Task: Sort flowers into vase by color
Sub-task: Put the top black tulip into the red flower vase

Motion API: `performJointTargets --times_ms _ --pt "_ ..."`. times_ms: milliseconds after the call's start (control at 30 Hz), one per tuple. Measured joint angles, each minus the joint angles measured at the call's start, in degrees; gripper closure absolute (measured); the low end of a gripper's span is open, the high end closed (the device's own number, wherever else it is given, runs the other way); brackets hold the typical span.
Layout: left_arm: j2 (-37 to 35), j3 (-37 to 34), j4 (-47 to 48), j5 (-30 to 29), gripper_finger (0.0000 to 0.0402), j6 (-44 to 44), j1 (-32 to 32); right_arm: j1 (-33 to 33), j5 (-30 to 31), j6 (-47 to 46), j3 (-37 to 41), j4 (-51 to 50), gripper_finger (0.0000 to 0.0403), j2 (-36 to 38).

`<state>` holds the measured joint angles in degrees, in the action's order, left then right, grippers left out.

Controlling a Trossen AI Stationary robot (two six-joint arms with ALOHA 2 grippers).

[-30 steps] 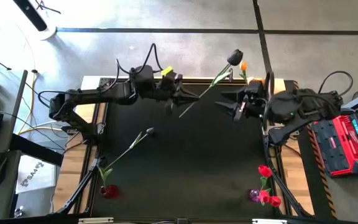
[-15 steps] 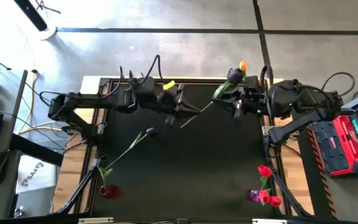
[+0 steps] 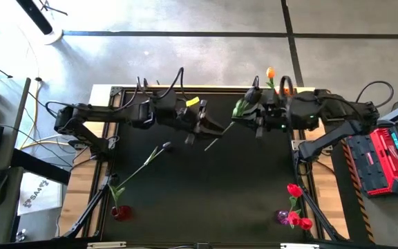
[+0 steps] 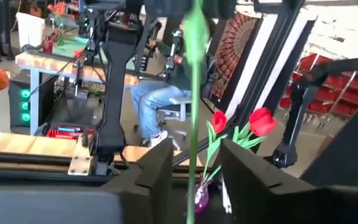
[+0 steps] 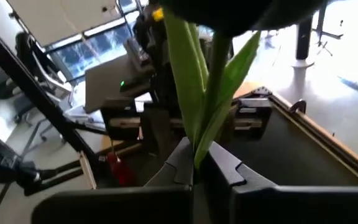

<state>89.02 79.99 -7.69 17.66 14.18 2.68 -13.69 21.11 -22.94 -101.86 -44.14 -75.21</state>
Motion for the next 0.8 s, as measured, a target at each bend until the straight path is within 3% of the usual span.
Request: performJointTargets --times_ms 133,267,667,800 --pt "0.3 0.0 -1.9 0.1 0.0251 4.4 0.0 1.3 -3.9 0.7 0.0 -0.9 0.0402 -1.4" --pt "0.7 0.0 -2.4 0.7 0.0245 6.9 0.0 2.7 -8.7 1.9 0.0 -0.4 0.0402 -2.9" --pt "0.7 0.0 -6.4 3.2 0.0278 7.7 -2.7 4.5 -19.4 4.0 0.0 3.2 0.0403 -5.6" --pt "0.7 0.0 -4.5 -0.4 0.0292 7.5 -3.2 4.5 -19.8 4.9 0.0 3.8 0.0403 -5.8"
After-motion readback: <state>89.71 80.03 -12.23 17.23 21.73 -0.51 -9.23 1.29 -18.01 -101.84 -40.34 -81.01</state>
